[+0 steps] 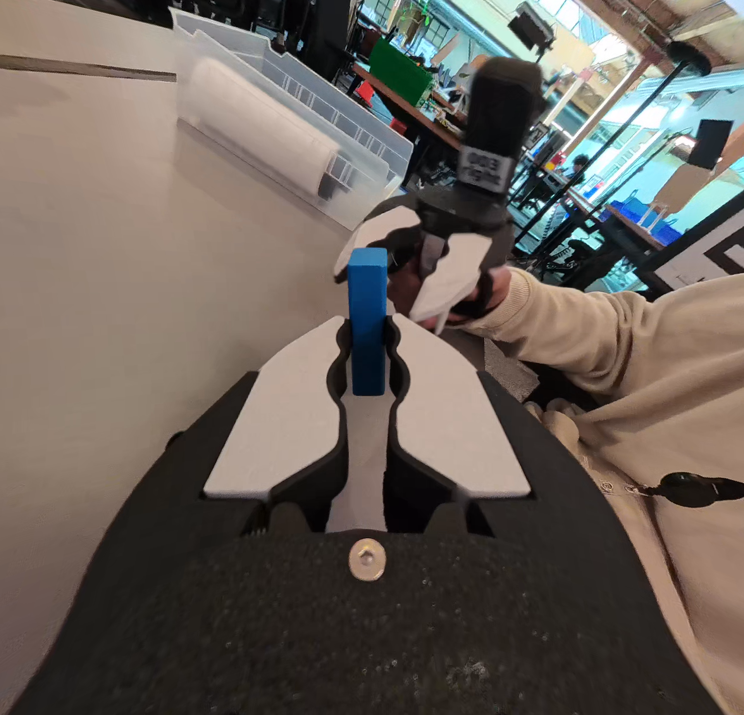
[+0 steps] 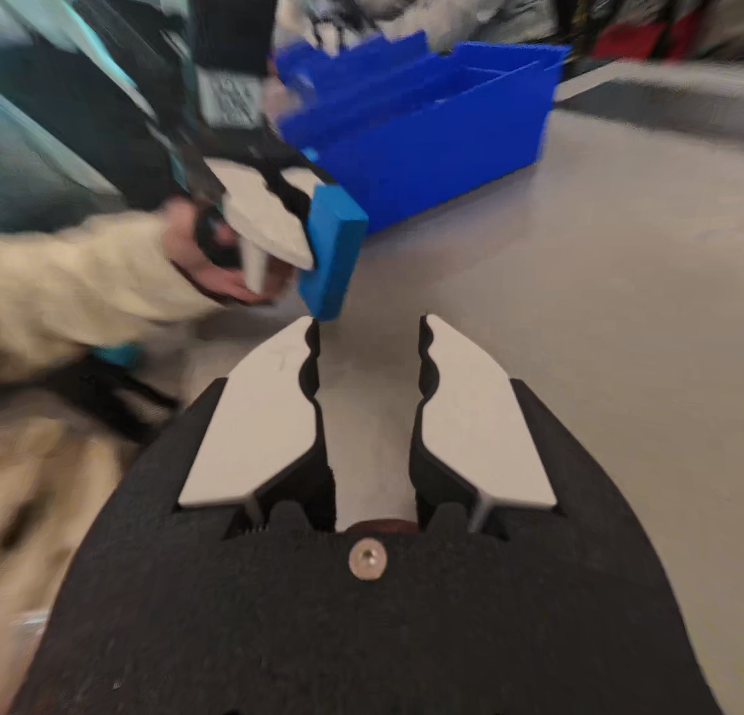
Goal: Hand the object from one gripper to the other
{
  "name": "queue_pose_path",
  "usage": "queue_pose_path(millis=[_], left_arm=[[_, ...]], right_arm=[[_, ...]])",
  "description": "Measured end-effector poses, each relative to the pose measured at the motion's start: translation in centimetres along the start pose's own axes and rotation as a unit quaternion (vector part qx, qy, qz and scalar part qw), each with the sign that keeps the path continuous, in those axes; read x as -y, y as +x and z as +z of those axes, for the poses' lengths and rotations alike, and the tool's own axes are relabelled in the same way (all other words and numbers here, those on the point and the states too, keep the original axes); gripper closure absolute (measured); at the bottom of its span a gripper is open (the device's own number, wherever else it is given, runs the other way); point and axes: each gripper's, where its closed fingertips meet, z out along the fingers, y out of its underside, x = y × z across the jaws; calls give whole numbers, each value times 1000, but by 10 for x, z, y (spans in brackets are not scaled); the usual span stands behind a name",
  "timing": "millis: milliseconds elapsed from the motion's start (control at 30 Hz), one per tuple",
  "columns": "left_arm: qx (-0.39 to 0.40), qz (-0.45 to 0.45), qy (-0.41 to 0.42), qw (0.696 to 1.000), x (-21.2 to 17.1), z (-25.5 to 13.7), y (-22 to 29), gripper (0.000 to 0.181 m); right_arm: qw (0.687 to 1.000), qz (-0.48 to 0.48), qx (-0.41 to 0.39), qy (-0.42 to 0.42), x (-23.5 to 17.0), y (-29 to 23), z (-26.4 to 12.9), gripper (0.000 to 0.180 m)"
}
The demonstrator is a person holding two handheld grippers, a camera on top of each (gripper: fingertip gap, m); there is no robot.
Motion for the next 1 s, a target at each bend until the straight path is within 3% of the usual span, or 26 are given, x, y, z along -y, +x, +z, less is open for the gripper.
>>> queue_pose_path(millis=[100,233,333,400,567,700,867,1000], left_arm=[[-30,-30,3,999,-1,2,3,165],[-77,-52,12,996,-1,11,18,165],[-101,-62,23,993,2,16,26,165],[-100,-62,21,993,1,19,27,165],[-76,-45,20,996,-1,19,23,163],[-40,-25,-7,999,-12,18,16,144],[-29,-12,-50,998,-32,33,21,143],[-23,-11,-31,999,-28,47,30,143]], right_arm=[[976,147,132,95,27,-13,-11,136],[964,161,182,107,30,-29,-5,141],[956,185,192,120,30,-30,3,143],[950,195,205,129,32,-30,4,163],[953,192,194,131,32,-25,5,164],[950,204,179,157,37,-10,-5,164],[936,232,166,204,45,6,-16,163],[927,243,171,230,50,3,-18,163]])
